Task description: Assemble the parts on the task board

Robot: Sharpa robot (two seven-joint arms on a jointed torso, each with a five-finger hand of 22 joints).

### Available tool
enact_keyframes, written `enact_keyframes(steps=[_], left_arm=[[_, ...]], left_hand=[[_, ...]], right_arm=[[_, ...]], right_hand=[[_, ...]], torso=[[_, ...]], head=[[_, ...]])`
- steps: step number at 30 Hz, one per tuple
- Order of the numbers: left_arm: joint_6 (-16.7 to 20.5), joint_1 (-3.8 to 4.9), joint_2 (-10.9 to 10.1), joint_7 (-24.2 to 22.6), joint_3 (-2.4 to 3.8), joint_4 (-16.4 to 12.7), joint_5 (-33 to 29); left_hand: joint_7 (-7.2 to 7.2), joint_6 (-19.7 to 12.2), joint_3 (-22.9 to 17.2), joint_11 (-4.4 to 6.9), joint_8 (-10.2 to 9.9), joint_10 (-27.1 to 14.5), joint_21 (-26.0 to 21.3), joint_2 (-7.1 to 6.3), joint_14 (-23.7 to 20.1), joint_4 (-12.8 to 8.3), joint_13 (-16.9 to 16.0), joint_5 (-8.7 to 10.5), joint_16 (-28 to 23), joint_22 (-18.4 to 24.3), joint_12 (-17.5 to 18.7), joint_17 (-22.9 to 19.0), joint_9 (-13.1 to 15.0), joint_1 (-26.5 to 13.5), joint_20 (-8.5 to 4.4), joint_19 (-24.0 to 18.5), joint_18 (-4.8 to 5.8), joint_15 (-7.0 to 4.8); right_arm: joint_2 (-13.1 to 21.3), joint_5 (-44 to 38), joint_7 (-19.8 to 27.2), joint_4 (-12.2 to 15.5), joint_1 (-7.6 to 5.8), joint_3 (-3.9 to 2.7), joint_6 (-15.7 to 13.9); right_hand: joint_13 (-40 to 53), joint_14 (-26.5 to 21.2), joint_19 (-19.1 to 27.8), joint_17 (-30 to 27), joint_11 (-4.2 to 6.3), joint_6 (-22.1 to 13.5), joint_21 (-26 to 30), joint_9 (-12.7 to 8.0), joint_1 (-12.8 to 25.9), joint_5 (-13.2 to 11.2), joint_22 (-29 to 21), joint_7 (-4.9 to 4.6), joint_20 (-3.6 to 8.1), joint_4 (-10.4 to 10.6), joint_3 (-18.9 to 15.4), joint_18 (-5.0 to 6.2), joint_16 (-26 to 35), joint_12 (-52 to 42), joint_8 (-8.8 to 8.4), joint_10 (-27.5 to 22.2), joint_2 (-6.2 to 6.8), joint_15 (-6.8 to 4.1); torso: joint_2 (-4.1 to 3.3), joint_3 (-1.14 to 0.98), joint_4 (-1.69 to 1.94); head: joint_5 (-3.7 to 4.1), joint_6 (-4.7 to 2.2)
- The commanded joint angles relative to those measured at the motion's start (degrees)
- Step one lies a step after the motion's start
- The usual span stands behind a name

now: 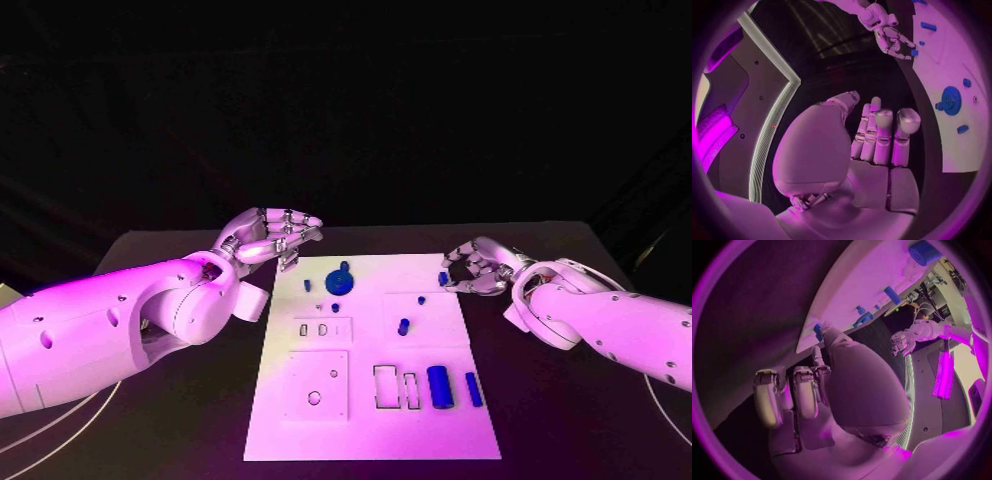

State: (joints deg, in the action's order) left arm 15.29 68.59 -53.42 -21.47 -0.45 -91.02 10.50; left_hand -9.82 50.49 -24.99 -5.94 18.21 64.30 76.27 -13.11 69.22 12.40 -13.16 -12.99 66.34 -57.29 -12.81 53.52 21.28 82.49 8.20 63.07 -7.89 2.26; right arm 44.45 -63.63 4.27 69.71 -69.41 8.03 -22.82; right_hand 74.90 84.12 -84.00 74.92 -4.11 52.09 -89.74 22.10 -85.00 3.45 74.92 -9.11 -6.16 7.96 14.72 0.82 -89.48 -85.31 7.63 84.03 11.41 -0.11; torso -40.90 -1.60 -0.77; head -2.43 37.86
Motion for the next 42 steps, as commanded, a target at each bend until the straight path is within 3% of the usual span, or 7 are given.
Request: enact_keyframes(steps=[1,10,18,27,36,42], left_arm=[[-1.0,0.02,0.0,-0.4,0.03,-0.1,0.3],[-1.0,0.02,0.0,-0.3,0.03,-0.1,0.3],[-1.0,0.03,-0.1,-0.3,0.03,-0.2,0.3],[-0.9,0.03,-0.2,-0.2,0.03,-0.2,0.4],[-0.9,0.03,-0.3,-0.1,0.03,-0.1,0.4],[-0.9,0.03,-0.3,0.0,0.02,0.1,0.4]], left_hand=[[-0.09,-0.4,-0.3,-0.16,0.3,-0.4,0.3,0.42,0.5,0.0,0.0,0.23,0.3,-0.1,-0.2,0.0,0.1,0.0,0.17,-0.2,0.9,0.02],[-0.1,-0.4,-0.3,-0.17,0.3,-0.5,0.3,0.43,0.5,0.0,-0.1,0.23,0.4,-0.1,-0.2,-0.1,0.1,0.0,0.17,-0.2,0.89,0.02],[-0.1,-0.4,-0.3,-0.17,0.3,-0.5,0.3,0.43,0.5,0.0,-0.1,0.23,0.4,-0.1,-0.2,-0.1,0.1,0.0,0.17,-0.2,0.89,0.02],[-0.1,-0.4,-0.3,-0.17,0.3,-0.5,0.3,0.43,0.5,0.0,-0.1,0.23,0.4,-0.1,-0.2,-0.1,0.1,0.0,0.17,-0.2,0.89,0.02],[-0.1,-0.4,-0.3,-0.17,0.3,-0.5,0.3,0.43,0.5,0.0,-0.1,0.23,0.4,-0.1,-0.2,-0.1,0.1,0.0,0.17,-0.2,0.89,0.02],[-0.09,-0.5,-0.4,-0.16,0.3,-0.5,0.4,0.48,0.6,-0.1,-0.2,0.22,0.5,0.0,-0.3,0.0,0.2,0.0,0.18,-0.3,0.89,0.02]], right_arm=[[-0.4,-0.7,-0.8,-0.1,0.29,0.0,-0.3],[-1.0,-0.7,-1.0,-0.3,0.57,0.0,0.1],[-1.4,-0.3,-1.0,-0.8,0.6,0.0,0.3],[-1.6,-0.2,-1.0,-0.9,0.61,0.0,0.0],[-1.6,0.5,-1.5,-0.2,0.61,0.0,-3.8],[-0.9,0.8,-4.0,1.8,0.36,-0.09,-7.3]], right_hand=[[11.1,5.6,-6.0,13.8,-0.33,-0.1,-0.3,0.0,0.0,0.0,15.1,-0.07,-0.11,-0.2,0.2,-0.82,-0.2,0.0,-0.29,1.9,0.02,0.36],[11.5,5.6,-6.0,13.9,-0.31,1.1,-0.3,0.2,0.5,0.0,15.1,0.03,-0.18,0.0,0.8,-0.82,-0.2,-0.4,0.2,2.3,-0.46,0.31],[12.3,5.7,-6.0,14.1,0.76,4.8,-0.3,0.4,1.4,0.0,15.1,1.36,0.89,0.4,4.0,-0.82,-0.3,-1.4,1.7,3.2,-2.54,-1.07],[12.6,5.7,-6.0,14.3,1.33,6.0,-0.3,0.4,1.8,0.0,15.1,1.95,1.56,0.2,5.7,-0.82,-0.3,-1.7,2.31,3.5,-3.08,-1.71],[13.0,5.7,-6.0,14.4,1.76,7.2,-0.3,0.7,2.8,0.0,15.1,2.45,2.04,0.1,7.0,-0.82,-0.3,-2.2,3.14,4.0,-3.32,-2.19],[13.2,5.7,-6.0,14.4,1.99,7.7,-0.3,0.8,3.1,0.0,15.1,2.65,2.17,0.0,7.4,-0.82,-0.3,-2.5,3.54,4.2,-3.39,-2.28]], torso=[[0.0,0.01,-0.04],[0.08,0.02,-0.08],[0.06,0.03,-0.07],[0.03,-0.01,-0.08],[0.08,-0.05,-0.06],[0.26,0.08,-0.18]], head=[[-0.08,0.22],[-0.13,0.38],[-0.14,0.32],[-0.13,0.41],[-0.16,0.54],[-0.24,0.48]])
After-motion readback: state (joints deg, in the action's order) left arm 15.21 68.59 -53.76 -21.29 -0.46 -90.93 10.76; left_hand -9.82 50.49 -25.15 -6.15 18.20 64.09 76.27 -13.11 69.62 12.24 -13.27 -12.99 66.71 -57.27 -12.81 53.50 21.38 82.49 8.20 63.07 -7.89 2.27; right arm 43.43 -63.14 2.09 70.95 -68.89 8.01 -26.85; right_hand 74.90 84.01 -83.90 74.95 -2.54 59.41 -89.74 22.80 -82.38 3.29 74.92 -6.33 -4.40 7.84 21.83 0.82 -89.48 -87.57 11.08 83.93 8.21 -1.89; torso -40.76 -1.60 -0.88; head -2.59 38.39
